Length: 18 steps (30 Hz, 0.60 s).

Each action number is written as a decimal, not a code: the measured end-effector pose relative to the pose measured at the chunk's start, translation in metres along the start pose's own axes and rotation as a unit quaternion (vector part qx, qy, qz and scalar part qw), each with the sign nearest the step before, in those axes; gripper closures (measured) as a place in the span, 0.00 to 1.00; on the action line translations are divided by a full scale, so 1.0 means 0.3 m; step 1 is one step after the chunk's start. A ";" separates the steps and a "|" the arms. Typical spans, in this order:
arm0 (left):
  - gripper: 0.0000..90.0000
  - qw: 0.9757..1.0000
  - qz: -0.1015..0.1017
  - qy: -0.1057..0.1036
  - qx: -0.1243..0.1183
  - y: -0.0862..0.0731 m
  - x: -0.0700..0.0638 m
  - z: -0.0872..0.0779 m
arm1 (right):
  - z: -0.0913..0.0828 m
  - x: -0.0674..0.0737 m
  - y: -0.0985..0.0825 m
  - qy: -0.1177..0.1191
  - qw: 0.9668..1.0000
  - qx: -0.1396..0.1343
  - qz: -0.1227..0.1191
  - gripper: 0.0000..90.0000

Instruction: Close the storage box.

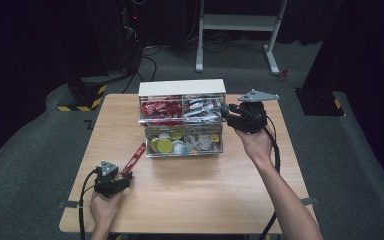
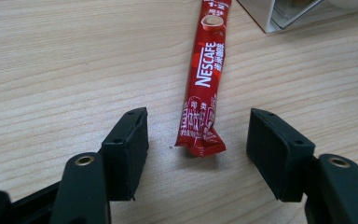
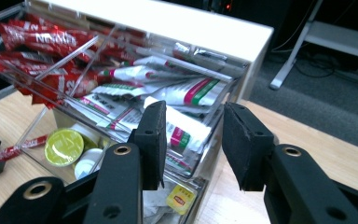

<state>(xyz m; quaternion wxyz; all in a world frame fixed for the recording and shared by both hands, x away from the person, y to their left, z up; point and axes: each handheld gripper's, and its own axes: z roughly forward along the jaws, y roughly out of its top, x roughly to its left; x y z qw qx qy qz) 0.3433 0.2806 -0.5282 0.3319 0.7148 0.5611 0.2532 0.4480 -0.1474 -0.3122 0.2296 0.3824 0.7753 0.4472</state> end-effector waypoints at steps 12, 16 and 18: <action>0.43 1.000 0.003 0.002 0.000 0.000 -0.001 0.000 | -0.001 -0.003 -0.021 0.012 1.000 -0.010 0.011 0.66; 0.43 1.000 0.004 0.002 0.001 0.000 -0.002 0.000 | -0.022 -0.018 -0.032 0.009 1.000 -0.016 0.013 0.65; 0.43 1.000 0.004 0.001 0.001 0.000 -0.003 0.000 | -0.035 -0.030 -0.043 0.007 1.000 -0.019 0.018 0.65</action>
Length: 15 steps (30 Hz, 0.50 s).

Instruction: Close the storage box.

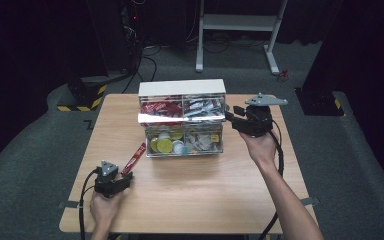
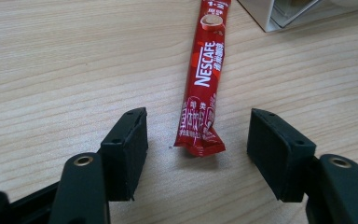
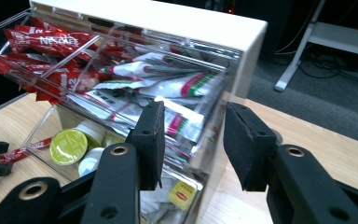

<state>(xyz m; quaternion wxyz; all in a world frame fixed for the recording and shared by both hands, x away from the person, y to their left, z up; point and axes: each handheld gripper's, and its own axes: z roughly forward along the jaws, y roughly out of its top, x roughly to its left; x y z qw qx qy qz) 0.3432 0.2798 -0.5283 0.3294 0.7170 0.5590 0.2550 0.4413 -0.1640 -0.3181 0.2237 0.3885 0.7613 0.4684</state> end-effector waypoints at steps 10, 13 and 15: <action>0.42 1.000 0.000 -0.001 0.001 0.000 -0.001 0.000 | -0.060 -0.067 -0.060 -0.019 1.000 -0.006 0.017 0.64; 0.42 1.000 -0.002 -0.001 0.000 0.000 -0.002 0.000 | -0.071 -0.083 -0.081 -0.025 0.999 -0.004 0.022 0.64; 0.42 1.000 0.000 -0.001 0.001 0.000 -0.001 0.000 | -0.078 -0.093 -0.095 -0.028 0.999 -0.004 0.026 0.64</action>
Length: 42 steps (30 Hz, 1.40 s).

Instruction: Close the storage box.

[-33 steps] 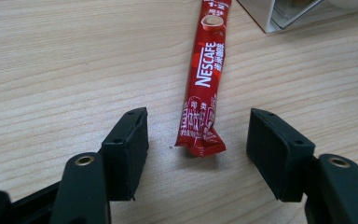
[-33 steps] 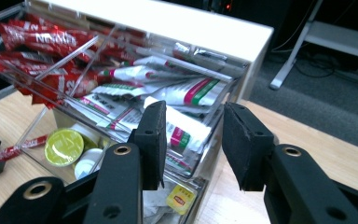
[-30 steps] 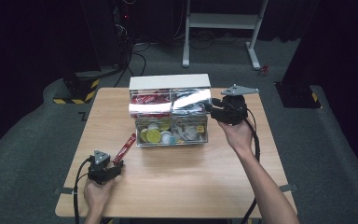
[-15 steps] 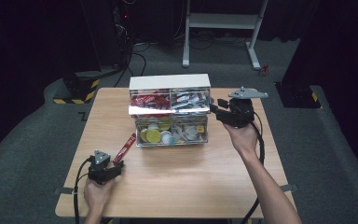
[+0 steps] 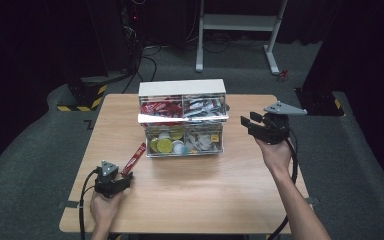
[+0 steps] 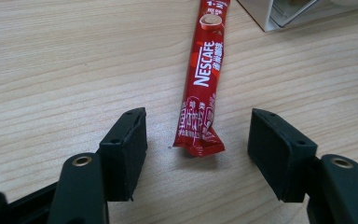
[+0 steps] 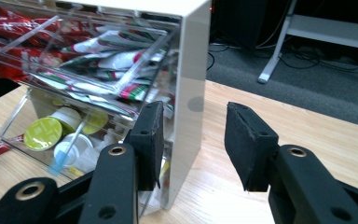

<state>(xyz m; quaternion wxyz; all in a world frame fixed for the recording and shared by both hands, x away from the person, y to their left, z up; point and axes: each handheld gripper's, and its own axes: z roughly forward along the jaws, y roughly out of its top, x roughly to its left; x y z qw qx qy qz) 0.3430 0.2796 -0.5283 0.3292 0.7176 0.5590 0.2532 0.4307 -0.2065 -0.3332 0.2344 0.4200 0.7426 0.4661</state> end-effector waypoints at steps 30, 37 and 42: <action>0.40 1.000 0.002 -0.001 0.000 0.000 -0.001 0.000 | -0.009 -0.097 -0.236 -0.031 0.998 0.021 0.056 0.62; 0.40 1.000 0.002 -0.001 0.000 0.000 -0.001 0.000 | 0.017 -0.119 -0.327 -0.037 0.995 0.033 0.081 0.61; 0.40 1.000 0.002 -0.001 0.000 0.000 -0.001 0.000 | 0.033 -0.135 -0.386 -0.047 0.993 0.044 0.096 0.61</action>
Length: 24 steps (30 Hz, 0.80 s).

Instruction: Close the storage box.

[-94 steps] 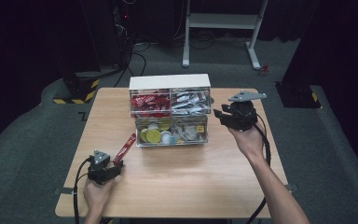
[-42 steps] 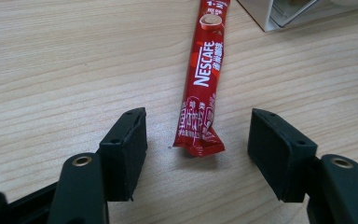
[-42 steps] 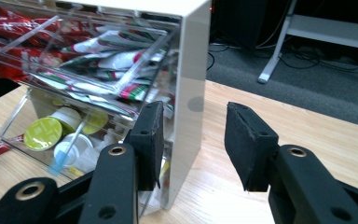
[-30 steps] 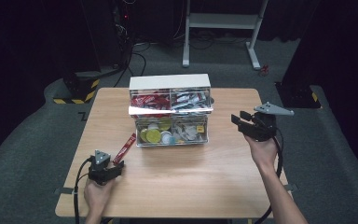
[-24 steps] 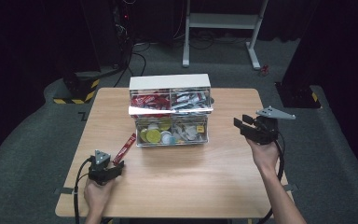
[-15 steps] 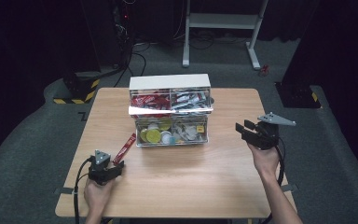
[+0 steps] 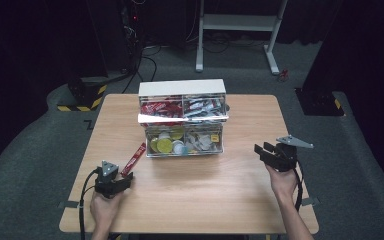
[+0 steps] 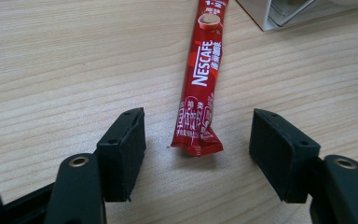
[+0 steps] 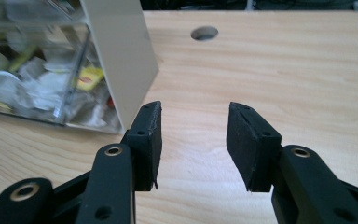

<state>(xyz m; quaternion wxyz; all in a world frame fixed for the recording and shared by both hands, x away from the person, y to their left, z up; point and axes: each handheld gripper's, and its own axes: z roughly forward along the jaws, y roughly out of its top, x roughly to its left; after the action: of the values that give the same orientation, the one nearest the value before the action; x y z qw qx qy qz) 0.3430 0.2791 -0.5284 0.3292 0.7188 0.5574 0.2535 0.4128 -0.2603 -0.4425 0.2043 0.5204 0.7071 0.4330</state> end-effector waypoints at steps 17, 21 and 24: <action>0.40 1.000 0.000 0.000 0.000 0.000 0.000 0.000 | 0.061 -0.033 -0.135 -0.037 0.998 0.039 0.009 0.60; 0.40 1.000 0.000 0.000 0.000 0.000 0.000 0.000 | 0.071 -0.040 -0.161 -0.046 0.998 0.049 0.013 0.59; 0.40 1.000 0.001 0.000 0.000 0.000 0.000 0.000 | 0.079 -0.042 -0.175 -0.053 0.997 0.053 0.007 0.59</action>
<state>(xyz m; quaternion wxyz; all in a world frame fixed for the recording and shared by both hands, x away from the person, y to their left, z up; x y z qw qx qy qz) 0.3431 0.2792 -0.5283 0.3289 0.7191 0.5570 0.2539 0.4057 -0.2667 -0.5006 0.2108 0.5572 0.7137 0.3683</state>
